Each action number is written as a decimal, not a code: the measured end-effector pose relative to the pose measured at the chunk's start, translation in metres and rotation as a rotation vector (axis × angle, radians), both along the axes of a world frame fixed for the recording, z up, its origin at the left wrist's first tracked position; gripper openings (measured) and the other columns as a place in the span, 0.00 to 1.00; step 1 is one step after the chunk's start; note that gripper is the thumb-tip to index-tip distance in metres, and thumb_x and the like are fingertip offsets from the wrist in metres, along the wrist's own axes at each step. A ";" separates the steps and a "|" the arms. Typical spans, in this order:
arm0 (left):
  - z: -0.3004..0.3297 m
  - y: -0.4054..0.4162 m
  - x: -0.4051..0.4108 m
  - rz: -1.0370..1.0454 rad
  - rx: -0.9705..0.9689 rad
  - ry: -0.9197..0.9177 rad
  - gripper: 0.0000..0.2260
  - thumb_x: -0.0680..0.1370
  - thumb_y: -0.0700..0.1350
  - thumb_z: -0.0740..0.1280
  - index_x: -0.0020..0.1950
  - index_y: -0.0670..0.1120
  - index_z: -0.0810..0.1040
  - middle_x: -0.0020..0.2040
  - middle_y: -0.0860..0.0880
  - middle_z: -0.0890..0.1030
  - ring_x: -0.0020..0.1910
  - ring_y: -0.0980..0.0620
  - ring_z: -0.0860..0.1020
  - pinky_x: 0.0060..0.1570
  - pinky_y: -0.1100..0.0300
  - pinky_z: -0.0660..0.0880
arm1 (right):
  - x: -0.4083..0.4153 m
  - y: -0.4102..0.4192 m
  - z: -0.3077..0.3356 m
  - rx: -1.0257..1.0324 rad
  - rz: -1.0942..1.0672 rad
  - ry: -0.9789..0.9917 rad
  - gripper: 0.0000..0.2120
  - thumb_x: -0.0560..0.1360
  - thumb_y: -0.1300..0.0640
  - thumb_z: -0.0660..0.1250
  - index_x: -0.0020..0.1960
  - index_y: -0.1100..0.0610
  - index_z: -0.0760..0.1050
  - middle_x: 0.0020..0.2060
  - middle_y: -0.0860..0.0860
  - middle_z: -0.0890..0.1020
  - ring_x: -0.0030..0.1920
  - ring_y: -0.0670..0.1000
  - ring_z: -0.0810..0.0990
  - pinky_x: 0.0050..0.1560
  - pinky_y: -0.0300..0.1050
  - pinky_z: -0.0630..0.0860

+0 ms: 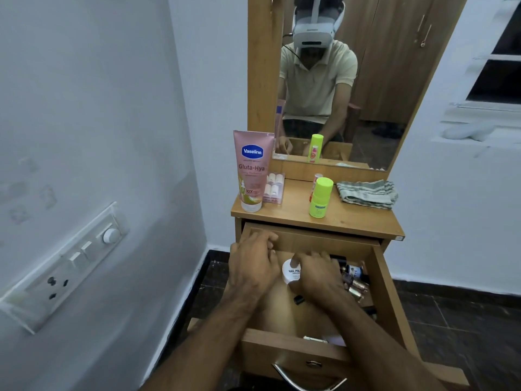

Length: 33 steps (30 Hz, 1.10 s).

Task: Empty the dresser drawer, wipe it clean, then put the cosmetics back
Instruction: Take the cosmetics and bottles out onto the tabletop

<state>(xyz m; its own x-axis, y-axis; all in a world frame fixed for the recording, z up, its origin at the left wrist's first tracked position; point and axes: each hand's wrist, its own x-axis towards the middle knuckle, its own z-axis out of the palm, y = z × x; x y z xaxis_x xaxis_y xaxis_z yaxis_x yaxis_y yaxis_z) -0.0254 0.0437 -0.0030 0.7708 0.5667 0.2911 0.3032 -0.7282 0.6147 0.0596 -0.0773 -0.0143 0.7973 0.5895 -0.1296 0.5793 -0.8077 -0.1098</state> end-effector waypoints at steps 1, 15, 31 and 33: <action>0.000 -0.001 0.000 -0.003 0.014 0.004 0.13 0.78 0.44 0.68 0.62 0.55 0.78 0.55 0.57 0.80 0.54 0.57 0.78 0.64 0.56 0.68 | 0.001 0.000 -0.001 -0.001 0.014 -0.024 0.22 0.73 0.42 0.71 0.65 0.44 0.74 0.65 0.49 0.77 0.67 0.55 0.70 0.64 0.50 0.65; 0.002 0.007 -0.003 0.129 0.093 -0.029 0.17 0.75 0.41 0.66 0.61 0.56 0.77 0.56 0.58 0.80 0.58 0.55 0.76 0.60 0.58 0.59 | -0.008 0.008 0.040 0.779 -0.040 -0.094 0.14 0.69 0.47 0.73 0.52 0.48 0.74 0.50 0.44 0.77 0.49 0.49 0.76 0.45 0.47 0.73; -0.005 0.000 -0.001 -0.258 0.174 0.071 0.09 0.75 0.48 0.66 0.55 0.56 0.78 0.47 0.61 0.79 0.52 0.57 0.76 0.61 0.55 0.67 | 0.007 -0.001 0.067 0.590 -0.013 -0.195 0.16 0.80 0.55 0.65 0.66 0.46 0.78 0.64 0.43 0.81 0.61 0.49 0.79 0.58 0.50 0.77; -0.005 -0.006 0.001 -0.416 0.162 0.209 0.07 0.75 0.53 0.67 0.52 0.56 0.79 0.43 0.61 0.80 0.49 0.59 0.77 0.62 0.54 0.66 | 0.005 -0.025 0.054 0.535 -0.069 -0.085 0.10 0.80 0.54 0.64 0.57 0.43 0.82 0.54 0.40 0.84 0.52 0.46 0.82 0.54 0.51 0.80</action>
<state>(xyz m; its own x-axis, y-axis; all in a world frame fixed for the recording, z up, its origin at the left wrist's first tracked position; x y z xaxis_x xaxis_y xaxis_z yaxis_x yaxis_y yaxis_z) -0.0249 0.0376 -0.0081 0.9734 0.1589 0.1652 0.0714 -0.8950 0.4403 0.0648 -0.1020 0.0394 0.8310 0.5016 0.2406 0.5518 -0.6883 -0.4709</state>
